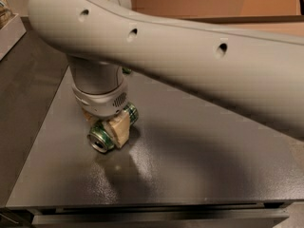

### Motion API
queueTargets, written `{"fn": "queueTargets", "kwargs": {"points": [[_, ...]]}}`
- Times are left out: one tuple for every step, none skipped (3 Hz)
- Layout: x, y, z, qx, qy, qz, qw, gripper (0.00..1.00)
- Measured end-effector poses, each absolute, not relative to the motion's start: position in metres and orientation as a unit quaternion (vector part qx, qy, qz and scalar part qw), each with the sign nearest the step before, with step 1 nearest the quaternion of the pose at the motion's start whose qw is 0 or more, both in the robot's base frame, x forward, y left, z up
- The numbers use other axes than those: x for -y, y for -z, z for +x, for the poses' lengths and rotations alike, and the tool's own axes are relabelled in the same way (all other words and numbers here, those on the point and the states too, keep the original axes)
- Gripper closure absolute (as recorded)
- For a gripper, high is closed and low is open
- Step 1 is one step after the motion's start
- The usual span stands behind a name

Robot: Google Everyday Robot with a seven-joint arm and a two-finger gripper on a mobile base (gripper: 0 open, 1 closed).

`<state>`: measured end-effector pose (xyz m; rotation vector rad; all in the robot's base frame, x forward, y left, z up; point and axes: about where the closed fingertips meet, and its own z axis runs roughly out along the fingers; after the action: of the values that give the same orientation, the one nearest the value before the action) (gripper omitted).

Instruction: Place green can upright

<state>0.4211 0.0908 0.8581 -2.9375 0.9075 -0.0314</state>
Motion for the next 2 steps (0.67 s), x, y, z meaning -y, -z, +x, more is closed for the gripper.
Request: {"fn": "queueTargets", "kwargs": {"points": [[-0.095, -0.885, 0.429, -0.336, -0.008, -0.939, 0.072, 1.0], [-0.095, -0.913, 0.441, -0.393, -0.051, -0.911, 0.115, 1.0]]}}
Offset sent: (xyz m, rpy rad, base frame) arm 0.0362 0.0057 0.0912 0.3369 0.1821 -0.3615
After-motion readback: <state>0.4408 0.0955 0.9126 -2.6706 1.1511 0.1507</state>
